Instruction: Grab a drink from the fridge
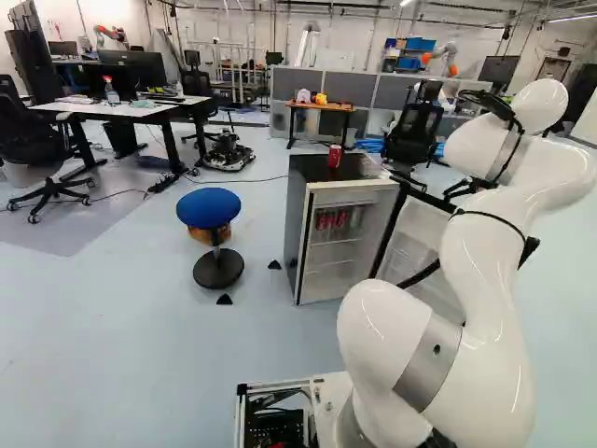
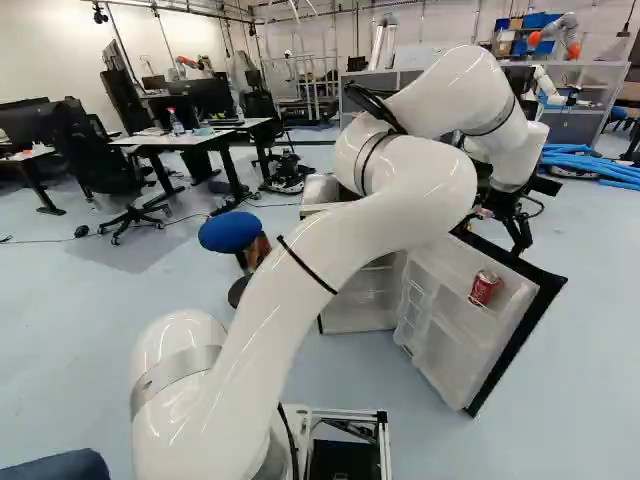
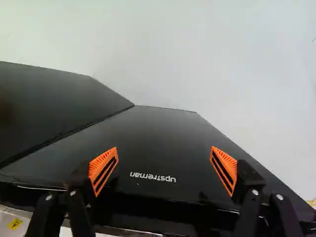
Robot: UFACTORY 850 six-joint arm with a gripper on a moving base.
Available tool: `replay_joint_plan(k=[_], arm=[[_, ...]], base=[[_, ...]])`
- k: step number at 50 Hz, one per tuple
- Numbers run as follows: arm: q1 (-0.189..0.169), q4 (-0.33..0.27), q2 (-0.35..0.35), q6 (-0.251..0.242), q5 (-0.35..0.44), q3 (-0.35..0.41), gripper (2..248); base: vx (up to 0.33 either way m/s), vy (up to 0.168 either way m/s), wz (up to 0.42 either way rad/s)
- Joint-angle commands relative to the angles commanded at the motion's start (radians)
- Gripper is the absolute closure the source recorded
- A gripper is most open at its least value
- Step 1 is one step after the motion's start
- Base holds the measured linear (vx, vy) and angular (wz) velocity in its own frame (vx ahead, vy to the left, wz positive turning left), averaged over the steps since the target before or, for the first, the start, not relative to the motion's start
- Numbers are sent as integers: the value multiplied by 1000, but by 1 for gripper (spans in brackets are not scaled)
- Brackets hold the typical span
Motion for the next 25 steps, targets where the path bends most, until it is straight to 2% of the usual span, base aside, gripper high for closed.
replay_joint_plan(k=[25], arm=[[-4, 0, 58, 0, -8, 99, 3]], base=[[0, 0, 0]])
